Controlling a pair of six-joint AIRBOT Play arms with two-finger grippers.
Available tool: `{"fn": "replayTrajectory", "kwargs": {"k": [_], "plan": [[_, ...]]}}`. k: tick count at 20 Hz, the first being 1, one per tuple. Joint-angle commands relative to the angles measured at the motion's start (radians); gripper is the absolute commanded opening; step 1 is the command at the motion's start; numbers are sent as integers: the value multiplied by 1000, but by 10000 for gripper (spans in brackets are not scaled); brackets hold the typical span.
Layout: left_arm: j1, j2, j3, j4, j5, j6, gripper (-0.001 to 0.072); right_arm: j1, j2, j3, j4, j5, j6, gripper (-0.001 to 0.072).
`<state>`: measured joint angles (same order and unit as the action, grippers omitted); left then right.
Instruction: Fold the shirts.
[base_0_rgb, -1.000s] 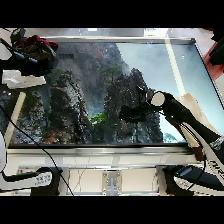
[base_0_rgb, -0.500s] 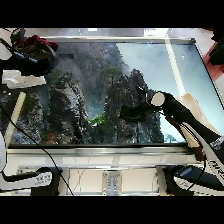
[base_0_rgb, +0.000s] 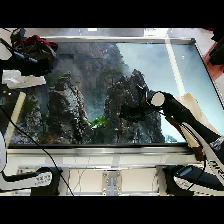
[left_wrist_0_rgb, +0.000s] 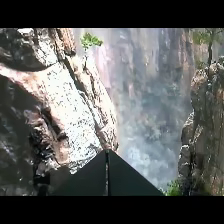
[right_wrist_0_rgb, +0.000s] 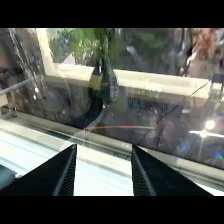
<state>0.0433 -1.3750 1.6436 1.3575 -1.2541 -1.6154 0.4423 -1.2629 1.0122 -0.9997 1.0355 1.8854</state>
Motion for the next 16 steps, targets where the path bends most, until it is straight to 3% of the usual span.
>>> {"fn": "replayTrajectory", "kwargs": {"k": [1,6,8,9,12,15,16], "plan": [[0,-3,0,0,41,5,20,2,-1,-1,-27,-16,0,380],[0,-5,0,-25,123,-4,20,2,-1,-1,-197,-24,0,380],[0,-8,0,-4,211,45,19,2,-1,-1,-229,-57,0,380],[0,-11,0,51,238,82,18,2,-1,0,-247,-96,0,380],[0,-17,0,234,253,68,13,1,-1,-1,-306,-202,0,380],[1,-45,0,383,350,68,14,1,-1,0,-343,-279,0,380],[7,-68,0,443,435,68,81,1,-1,0,-359,-303,0,380]]}}
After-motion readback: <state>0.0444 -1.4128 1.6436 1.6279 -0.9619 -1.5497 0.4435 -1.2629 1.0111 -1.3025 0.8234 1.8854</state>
